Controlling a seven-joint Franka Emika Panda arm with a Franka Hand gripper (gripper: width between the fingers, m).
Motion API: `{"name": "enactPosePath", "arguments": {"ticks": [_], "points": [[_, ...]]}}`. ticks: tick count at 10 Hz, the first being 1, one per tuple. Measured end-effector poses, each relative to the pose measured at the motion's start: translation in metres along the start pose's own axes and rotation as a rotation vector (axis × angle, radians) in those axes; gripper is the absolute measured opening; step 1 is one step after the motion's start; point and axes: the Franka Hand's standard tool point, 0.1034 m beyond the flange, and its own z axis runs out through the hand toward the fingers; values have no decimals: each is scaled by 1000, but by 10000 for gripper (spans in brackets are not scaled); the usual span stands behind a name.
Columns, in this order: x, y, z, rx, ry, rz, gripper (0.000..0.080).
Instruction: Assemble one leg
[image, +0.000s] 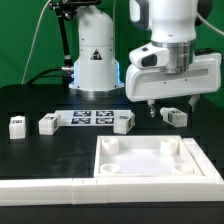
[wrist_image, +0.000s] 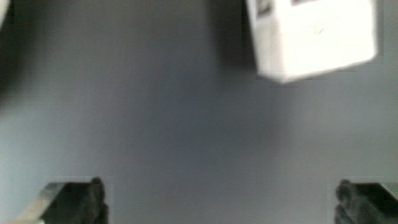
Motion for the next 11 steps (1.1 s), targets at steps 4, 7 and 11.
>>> {"name": "enactPosePath", "arguments": {"ticks": [4, 7, 11], "points": [[-9, -11, 11, -11, -283, -13, 649], [-14, -12, 12, -13, -513, -9, 649], [-19, -20, 20, -16, -603, -25, 649]]}}
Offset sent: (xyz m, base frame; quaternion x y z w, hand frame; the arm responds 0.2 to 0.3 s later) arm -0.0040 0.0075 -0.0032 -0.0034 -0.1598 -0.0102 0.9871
